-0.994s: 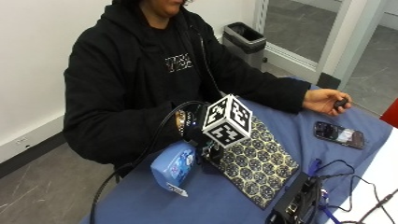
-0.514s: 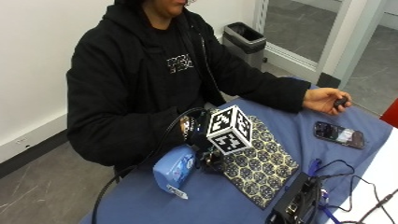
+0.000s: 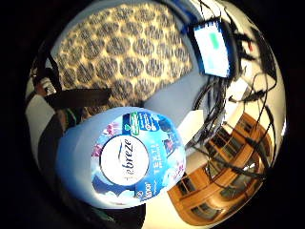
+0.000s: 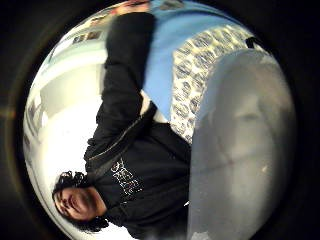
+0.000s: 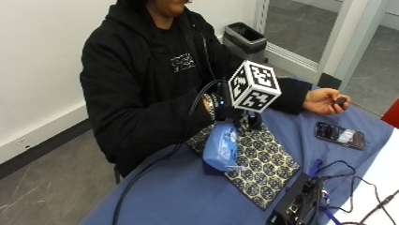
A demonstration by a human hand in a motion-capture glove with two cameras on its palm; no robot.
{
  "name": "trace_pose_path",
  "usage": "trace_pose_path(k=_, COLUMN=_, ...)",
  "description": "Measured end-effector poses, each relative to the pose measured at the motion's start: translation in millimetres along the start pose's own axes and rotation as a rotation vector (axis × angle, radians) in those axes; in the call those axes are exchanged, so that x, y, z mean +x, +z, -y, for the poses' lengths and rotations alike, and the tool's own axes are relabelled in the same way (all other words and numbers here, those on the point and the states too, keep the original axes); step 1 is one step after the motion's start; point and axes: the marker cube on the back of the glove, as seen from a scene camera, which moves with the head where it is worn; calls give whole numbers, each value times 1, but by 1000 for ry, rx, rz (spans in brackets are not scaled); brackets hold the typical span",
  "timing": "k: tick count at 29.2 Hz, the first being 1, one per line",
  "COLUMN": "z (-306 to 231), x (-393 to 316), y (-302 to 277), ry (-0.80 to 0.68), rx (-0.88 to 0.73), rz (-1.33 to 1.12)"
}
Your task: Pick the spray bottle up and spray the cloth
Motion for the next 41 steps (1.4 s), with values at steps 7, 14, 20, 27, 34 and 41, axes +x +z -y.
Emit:
trace_pose_path(k=7, z=72, x=-31, y=-67, ry=-200, rx=329, rz=127)
trace_pose_path(k=14, z=111, x=-58, y=-68, ry=-432, rx=464, rz=512)
trace_pose_path(k=20, z=146, x=-57, y=-59, ry=-486, rx=525, rz=737)
trace_pose_path(k=27, z=169, x=-44, y=-47, ry=-466, rx=580, rz=971)
trace_pose_path(k=34, z=190, x=-32, y=-54, ry=-445, rx=687, rz=1058)
trace_pose_path(k=41, z=179, x=-38, y=-36, ry=-458, rx=696, rz=1076)
